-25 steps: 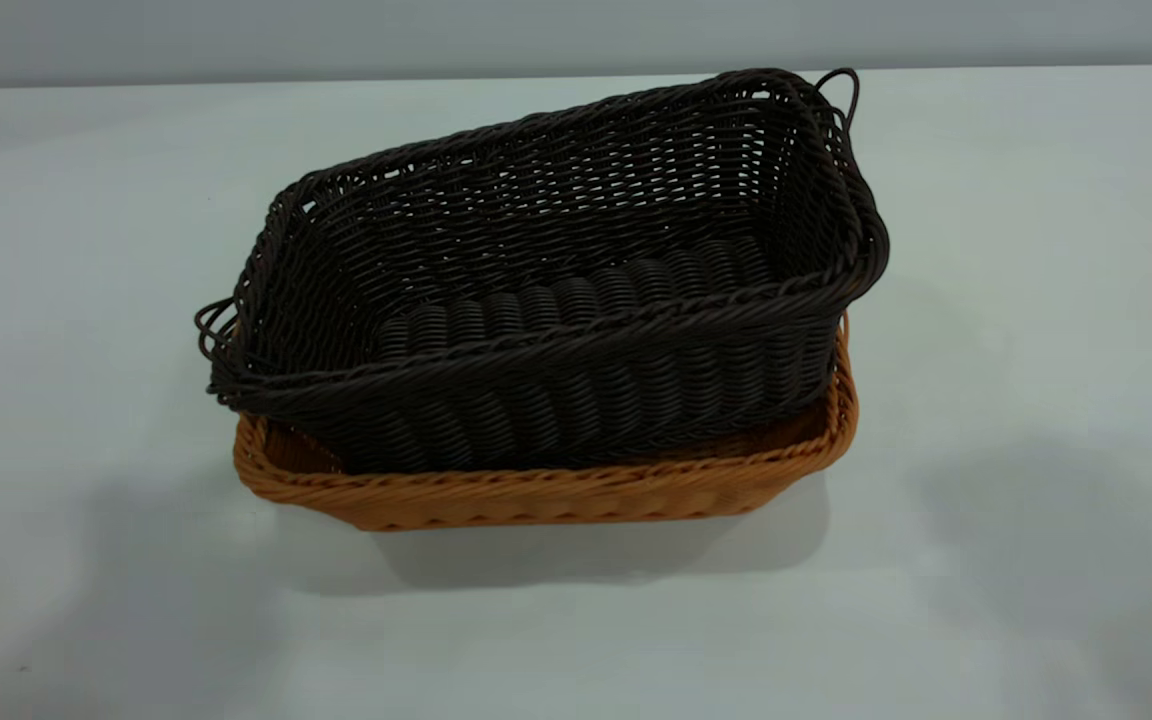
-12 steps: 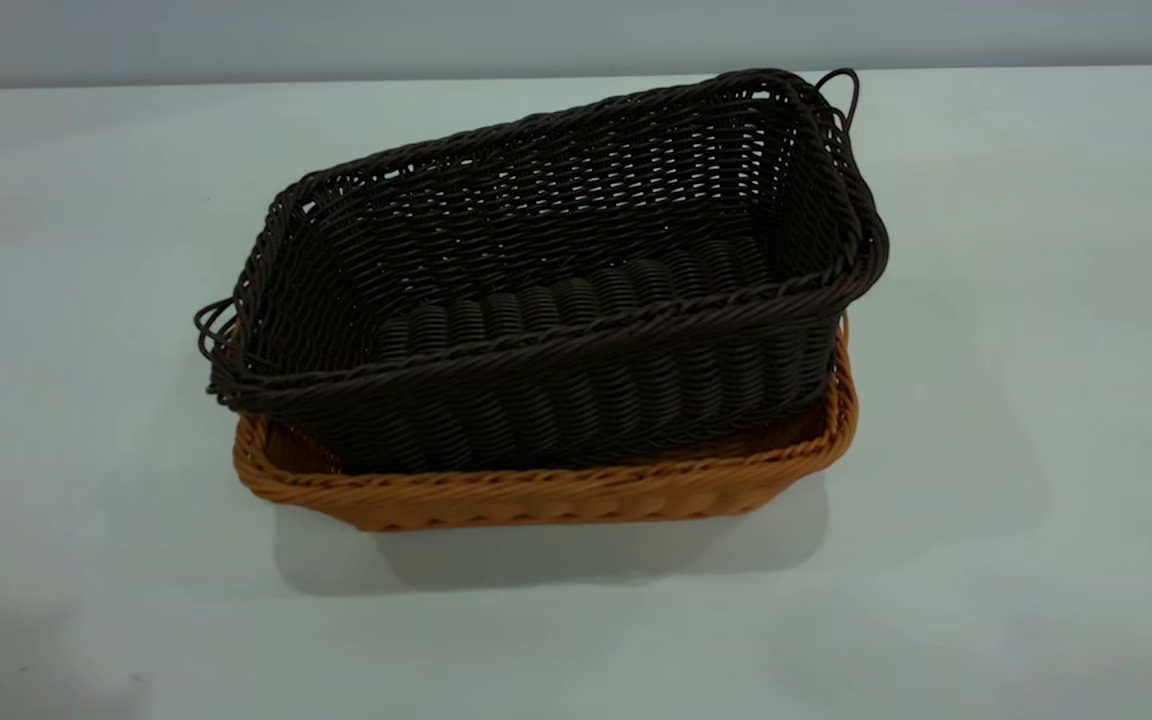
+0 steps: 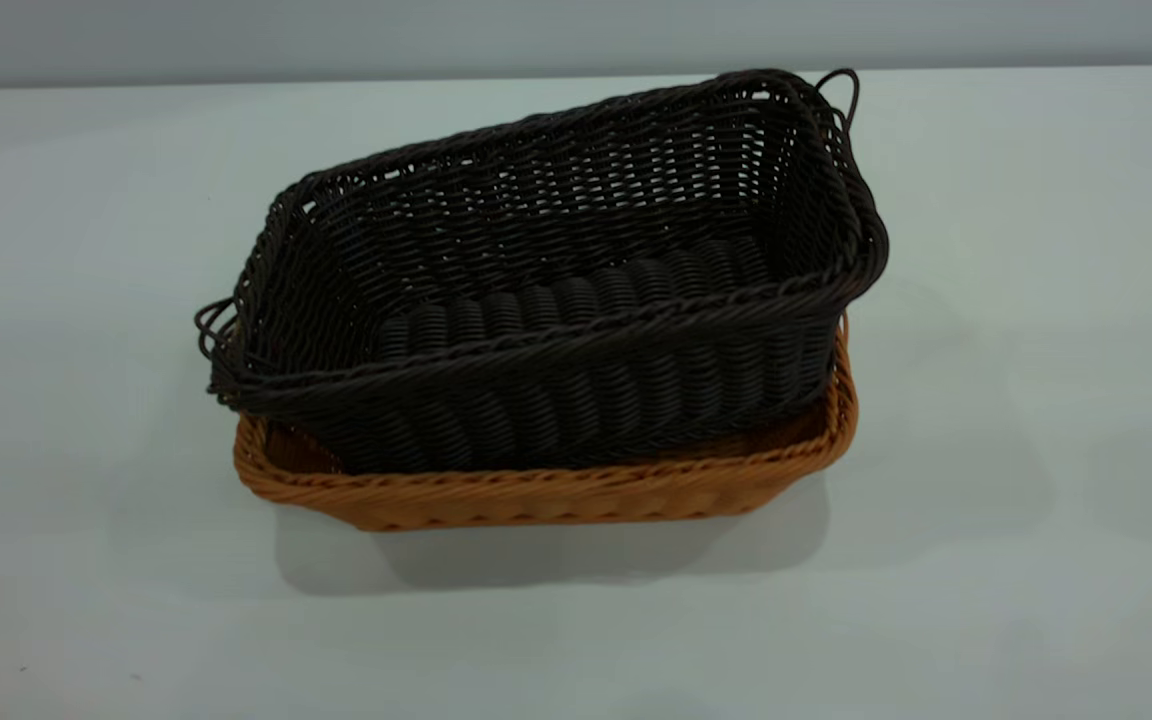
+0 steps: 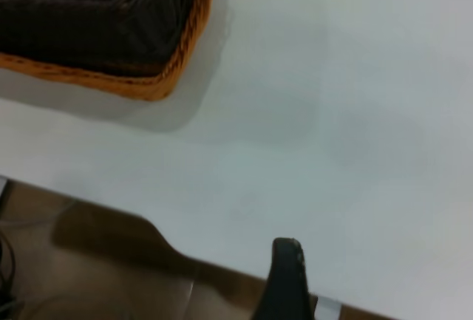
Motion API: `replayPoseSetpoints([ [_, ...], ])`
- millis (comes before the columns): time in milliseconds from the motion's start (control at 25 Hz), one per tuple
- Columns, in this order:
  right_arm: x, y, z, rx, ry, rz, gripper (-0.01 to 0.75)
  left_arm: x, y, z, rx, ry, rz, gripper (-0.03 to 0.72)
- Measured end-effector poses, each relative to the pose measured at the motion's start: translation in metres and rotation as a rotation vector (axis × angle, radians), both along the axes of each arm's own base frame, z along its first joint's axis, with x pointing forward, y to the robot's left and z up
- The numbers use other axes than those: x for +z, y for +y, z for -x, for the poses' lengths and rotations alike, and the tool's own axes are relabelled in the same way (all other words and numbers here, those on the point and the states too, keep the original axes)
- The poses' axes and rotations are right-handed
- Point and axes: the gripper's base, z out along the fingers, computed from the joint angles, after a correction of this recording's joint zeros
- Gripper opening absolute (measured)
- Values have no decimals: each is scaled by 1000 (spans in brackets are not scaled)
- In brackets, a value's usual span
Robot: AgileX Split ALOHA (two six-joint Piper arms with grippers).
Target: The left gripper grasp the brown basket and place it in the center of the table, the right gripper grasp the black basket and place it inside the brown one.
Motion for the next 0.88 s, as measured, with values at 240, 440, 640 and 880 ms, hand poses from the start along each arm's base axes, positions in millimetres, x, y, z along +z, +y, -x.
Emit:
replayPoseSetpoints([
  [240, 0, -1, 4, 9, -26, -16, 541, -27, 11, 19, 9, -33, 21, 466],
  [440, 0, -1, 4, 9, -26, -16, 533, -21, 17, 31, 10, -127, 79, 466],
  [640, 0, -1, 4, 9, -27, -16, 532, -17, 23, 43, 10, -215, 128, 466],
  [880, 2, -3, 9, -29, -69, -30, 522, -14, 31, 57, 40, -314, 181, 466],
])
